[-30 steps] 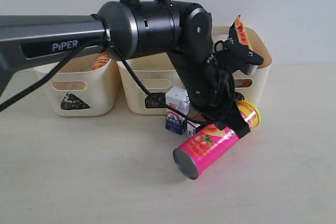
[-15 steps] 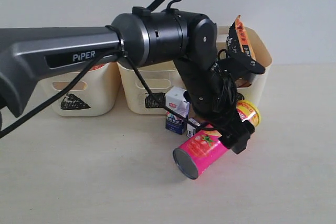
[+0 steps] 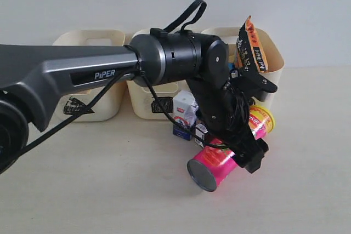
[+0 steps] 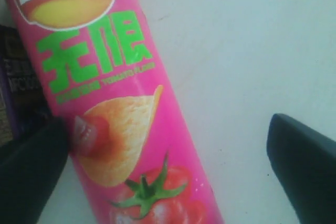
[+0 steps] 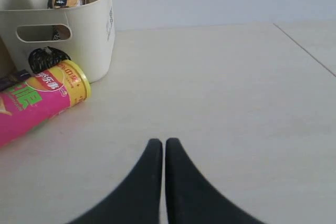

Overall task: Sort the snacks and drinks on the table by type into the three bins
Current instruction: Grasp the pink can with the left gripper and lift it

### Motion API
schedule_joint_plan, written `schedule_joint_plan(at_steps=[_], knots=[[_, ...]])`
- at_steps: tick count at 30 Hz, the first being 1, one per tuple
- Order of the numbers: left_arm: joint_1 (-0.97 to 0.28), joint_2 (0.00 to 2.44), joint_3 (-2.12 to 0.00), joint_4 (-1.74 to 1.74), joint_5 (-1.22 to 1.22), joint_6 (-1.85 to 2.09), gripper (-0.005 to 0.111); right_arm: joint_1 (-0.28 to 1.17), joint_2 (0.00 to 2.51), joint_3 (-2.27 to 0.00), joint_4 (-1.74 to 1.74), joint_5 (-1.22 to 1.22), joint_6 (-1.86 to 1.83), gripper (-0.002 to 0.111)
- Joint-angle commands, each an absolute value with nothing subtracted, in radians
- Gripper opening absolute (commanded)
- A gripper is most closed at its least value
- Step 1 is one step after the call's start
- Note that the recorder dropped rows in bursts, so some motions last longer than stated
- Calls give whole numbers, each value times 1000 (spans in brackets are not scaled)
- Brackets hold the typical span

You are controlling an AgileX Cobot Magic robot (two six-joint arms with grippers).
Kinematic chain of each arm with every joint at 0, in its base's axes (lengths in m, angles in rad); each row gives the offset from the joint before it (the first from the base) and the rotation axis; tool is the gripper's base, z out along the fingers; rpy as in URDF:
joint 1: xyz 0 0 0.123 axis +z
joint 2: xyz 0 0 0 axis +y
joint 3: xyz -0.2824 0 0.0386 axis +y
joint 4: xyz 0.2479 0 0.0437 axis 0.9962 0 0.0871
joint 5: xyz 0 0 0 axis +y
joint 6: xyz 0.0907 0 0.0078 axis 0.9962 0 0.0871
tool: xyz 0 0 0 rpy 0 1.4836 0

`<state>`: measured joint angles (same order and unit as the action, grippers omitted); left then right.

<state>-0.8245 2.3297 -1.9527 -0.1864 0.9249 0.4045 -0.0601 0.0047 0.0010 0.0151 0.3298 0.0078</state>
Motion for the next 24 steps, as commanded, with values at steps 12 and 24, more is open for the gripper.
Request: schedule_joint_plan(at_steps=[12,24], knots=[[-830,2401,-1959,-201,871,397,23,-60,0,0,13,322,6,0],[-846,2230,-1936,-263,1051,499,4,-60,0,0,13,322,6,0]])
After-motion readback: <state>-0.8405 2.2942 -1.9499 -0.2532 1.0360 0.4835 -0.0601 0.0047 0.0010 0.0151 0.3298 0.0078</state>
